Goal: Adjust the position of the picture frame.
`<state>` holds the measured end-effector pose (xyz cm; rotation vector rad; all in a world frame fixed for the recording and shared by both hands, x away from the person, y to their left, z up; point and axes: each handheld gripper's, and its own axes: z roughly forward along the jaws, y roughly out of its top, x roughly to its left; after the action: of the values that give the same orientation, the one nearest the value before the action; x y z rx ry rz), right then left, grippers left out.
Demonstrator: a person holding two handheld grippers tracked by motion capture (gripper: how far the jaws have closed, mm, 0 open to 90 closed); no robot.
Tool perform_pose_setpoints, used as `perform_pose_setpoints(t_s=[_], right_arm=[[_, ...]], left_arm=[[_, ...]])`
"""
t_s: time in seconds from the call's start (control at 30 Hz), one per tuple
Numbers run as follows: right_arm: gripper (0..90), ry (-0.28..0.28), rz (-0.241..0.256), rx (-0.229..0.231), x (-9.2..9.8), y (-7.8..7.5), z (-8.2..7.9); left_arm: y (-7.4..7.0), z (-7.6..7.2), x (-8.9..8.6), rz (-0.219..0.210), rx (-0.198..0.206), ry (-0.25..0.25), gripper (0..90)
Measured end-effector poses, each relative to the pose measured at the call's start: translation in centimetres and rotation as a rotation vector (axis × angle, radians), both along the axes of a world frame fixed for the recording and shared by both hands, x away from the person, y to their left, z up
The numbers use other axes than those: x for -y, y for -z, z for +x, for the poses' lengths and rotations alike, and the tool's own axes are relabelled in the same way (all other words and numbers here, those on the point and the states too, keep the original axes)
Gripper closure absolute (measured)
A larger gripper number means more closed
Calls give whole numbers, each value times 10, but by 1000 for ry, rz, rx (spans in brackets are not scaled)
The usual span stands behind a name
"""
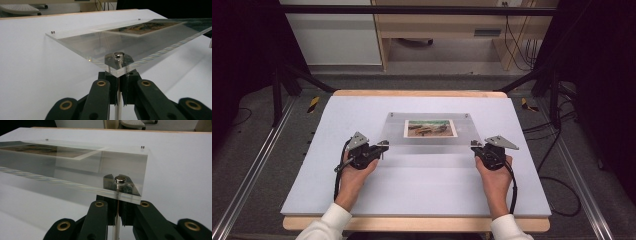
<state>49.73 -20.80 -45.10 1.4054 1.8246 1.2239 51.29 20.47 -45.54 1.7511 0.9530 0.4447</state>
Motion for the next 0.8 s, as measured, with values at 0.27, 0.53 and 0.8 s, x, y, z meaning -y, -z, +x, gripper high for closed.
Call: perform_pose_setpoints(t_s=[0.27, 0.53, 0.8], right_arm=[[849, -8, 1, -15, 0, 2, 0], [848, -16, 1, -26, 1, 5, -1], [848, -22, 4, -44, 2, 8, -1]], left_arm=[[2, -2, 1, 14, -4, -6, 842], [3, -3, 1, 27, -14, -3, 842], [5, -5, 1, 34, -23, 0, 842]])
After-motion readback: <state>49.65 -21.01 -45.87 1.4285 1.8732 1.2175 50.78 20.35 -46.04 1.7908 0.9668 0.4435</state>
